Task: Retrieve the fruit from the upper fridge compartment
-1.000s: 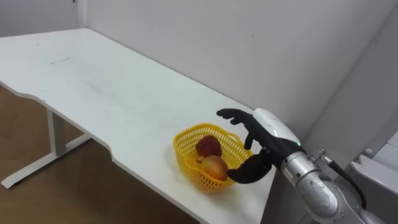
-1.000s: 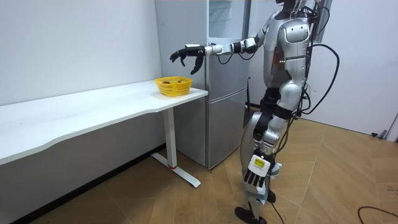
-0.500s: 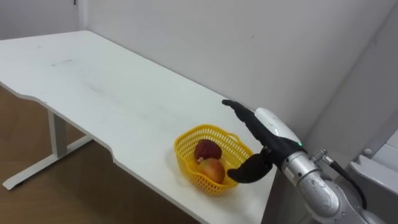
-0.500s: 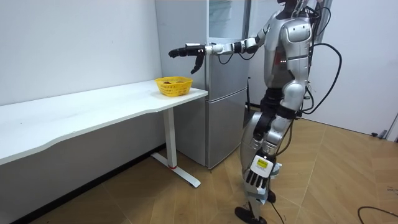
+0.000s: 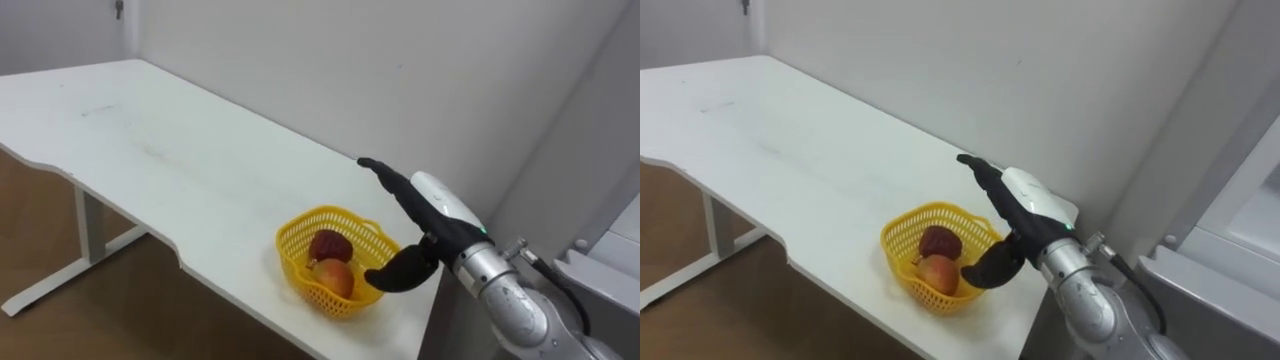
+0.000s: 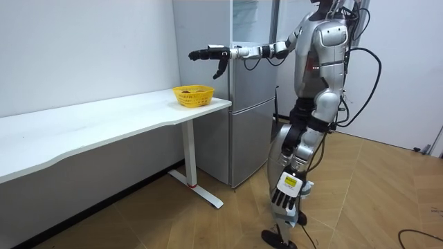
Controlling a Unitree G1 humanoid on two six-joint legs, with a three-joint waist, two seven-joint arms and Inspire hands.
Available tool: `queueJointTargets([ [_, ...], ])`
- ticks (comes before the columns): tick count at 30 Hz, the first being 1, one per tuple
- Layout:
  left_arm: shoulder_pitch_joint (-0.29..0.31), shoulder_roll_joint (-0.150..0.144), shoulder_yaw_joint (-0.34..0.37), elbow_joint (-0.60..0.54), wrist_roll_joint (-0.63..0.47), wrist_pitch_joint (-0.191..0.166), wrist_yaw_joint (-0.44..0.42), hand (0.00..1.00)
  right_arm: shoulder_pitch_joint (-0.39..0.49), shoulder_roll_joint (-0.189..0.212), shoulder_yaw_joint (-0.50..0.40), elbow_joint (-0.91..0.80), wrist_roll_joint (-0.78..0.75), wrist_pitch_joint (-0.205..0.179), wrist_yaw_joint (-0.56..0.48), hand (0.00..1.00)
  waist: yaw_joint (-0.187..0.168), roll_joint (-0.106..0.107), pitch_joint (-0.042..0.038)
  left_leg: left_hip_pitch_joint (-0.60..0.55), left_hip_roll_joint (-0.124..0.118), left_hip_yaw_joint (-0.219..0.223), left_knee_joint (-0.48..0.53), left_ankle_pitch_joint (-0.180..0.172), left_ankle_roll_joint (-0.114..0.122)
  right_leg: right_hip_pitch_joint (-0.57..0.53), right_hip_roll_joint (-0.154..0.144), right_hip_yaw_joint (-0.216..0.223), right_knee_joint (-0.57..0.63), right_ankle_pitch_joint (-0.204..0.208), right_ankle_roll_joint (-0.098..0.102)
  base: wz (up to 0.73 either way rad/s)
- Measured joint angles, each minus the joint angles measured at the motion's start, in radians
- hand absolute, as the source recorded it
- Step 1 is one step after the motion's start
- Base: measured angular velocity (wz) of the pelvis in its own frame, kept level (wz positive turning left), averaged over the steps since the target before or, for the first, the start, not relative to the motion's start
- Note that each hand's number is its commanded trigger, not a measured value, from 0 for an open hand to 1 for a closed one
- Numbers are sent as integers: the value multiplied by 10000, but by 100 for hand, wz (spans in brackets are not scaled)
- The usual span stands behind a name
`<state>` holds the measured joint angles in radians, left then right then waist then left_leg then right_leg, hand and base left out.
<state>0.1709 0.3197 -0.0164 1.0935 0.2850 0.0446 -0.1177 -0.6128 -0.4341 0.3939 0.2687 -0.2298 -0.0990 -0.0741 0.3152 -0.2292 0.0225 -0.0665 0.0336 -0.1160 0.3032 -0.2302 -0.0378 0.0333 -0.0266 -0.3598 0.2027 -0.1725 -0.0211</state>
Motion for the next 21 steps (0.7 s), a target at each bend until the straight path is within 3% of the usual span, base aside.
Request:
queueJointTargets([
  [3,298,-73,143,-215,20,13,-10,0,83,-1,-429,-1123,215,-125,-235,0,-246,224,-118,153,-3,87,17,0,7,43,-8,86,0,7,12,-6],
  [6,522,-273,350,-192,15,-6,13,0,212,1,-778,-2120,492,-150,-613,0,-375,569,-135,505,13,303,-176,8,21,199,-16,318,5,15,25,-22],
  [10,754,-365,402,-206,23,-22,66,0,857,13,-1552,-3029,742,-419,-863,0,-755,850,-150,806,66,482,-347,2,28,399,-2,501,17,14,26,-14],
  [14,833,-846,710,-106,17,-150,213,0,2175,193,-2902,-4388,767,-599,-1095,0,-1227,1240,-34,956,102,875,-378,-23,65,321,0,876,127,19,31,-27],
  [17,1000,-1056,719,-91,-9,-225,289,0,3634,514,-3699,-5449,1152,-755,-1577,0,-1584,1465,-196,1058,107,1187,-544,-29,98,179,10,1222,131,27,67,-34],
  [21,946,-1209,725,231,-96,-365,639,0,5144,1035,-4422,-5975,1629,-1206,-2282,0,-2272,1793,-250,1508,130,1701,-824,-13,125,177,51,1713,153,20,114,-37],
])
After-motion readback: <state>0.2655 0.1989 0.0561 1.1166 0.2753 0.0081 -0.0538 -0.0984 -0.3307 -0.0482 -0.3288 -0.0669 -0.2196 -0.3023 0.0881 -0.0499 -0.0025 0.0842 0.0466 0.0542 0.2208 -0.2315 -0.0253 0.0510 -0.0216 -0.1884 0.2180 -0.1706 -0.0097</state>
